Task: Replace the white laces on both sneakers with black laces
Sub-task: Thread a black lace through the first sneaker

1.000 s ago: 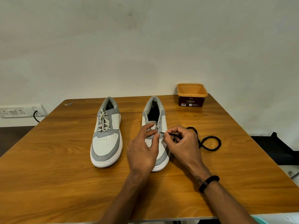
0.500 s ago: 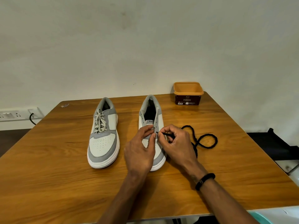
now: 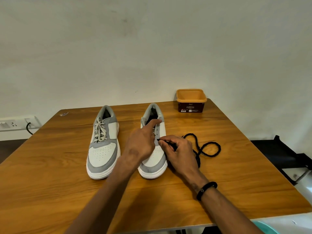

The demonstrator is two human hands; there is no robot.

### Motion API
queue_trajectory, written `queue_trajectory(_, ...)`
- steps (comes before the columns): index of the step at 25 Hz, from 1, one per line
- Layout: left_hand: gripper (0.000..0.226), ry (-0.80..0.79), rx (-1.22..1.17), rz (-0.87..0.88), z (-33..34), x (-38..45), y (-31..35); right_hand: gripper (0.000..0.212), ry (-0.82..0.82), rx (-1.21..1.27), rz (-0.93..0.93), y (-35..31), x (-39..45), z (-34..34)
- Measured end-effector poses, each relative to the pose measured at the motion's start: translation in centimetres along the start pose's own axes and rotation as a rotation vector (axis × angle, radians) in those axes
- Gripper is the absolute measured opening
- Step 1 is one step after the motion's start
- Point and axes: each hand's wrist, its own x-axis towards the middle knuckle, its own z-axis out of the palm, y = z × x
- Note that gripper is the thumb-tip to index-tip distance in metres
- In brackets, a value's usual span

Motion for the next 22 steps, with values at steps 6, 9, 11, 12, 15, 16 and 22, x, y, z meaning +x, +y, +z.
queue_trajectory(6,0.083,-0.16,-0.183,0.058,-2.6,1.6,-1.2,0.021,0.017,-0.04,-0.02,0.1,-0.1,0.0)
queue_trajectory(9,0.088,-0.066,-0.179,0.146,-2.4,-0.3,-0.8,0.04,-0.02,-0.041,-0.044,-0.4,-0.3,0.0)
queue_trajectory(11,0.095,-0.013,-0.138,0.187,-2.1,-1.8,-0.2,0.064,-0.118,-0.075,-0.068,-0.8,-0.6,-0.1)
queue_trajectory(12,0.097,0.01,-0.112,0.209,-2.1,-2.5,0.0,0.069,-0.163,-0.081,-0.079,-1.0,-0.8,-0.2)
queue_trajectory(15,0.098,0.066,-0.102,0.209,-2.4,-4.0,0.2,0.06,-0.185,-0.071,-0.109,-1.4,-1.3,-0.4)
queue_trajectory(16,0.098,0.073,-0.125,0.189,-2.7,-4.4,0.2,0.06,-0.187,-0.091,-0.118,-1.6,-1.4,-0.4)
queue_trajectory(22,0.098,0.117,-0.18,0.122,-2.7,-6.0,0.6,0.061,-0.232,-0.289,-0.201,-2.2,-1.6,-0.1)
